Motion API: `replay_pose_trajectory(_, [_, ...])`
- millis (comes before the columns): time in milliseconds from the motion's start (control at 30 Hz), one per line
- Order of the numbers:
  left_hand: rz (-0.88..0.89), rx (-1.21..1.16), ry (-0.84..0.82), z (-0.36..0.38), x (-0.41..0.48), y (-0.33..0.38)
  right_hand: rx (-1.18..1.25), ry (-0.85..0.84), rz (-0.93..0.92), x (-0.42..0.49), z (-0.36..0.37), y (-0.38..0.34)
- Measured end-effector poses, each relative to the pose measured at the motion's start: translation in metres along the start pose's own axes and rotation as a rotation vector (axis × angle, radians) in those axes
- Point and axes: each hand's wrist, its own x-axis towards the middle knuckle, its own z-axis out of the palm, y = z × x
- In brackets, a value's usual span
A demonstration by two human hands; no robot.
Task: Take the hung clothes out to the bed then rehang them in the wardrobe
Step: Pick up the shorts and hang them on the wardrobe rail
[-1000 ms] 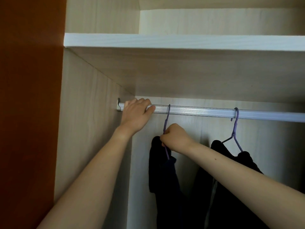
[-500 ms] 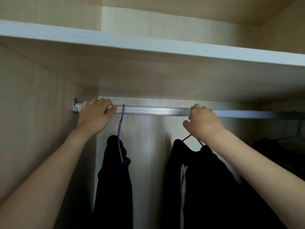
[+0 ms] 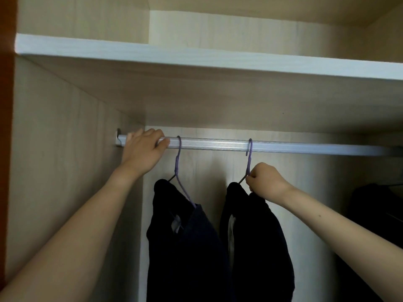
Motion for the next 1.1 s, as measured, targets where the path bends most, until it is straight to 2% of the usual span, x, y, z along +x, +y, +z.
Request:
replay_pose_trajectory(333, [0.003,0.002,0.032,0.001,-0.001,0.001,0.049,-0.041,-0.130,0.000,0.021,-0.033])
replay_pose_trajectory(733, [0.026,0.009,0.020,-0.001,-0.002,0.000,0.125,-0.042,-0.172,0.004,0.028,-0.025])
replay_pose_trajectory(933, [-0.074,-0.181,0.004,-0.017,0.008,0.014,0.260,-0.035,-0.184,-0.005,0.014,-0.008])
replay_pose_trajectory(1100, [0.095,-0.228,0.019,-0.021,0.029,0.071,0.339,0.050,-0.143,-0.014,-0.005,0.028])
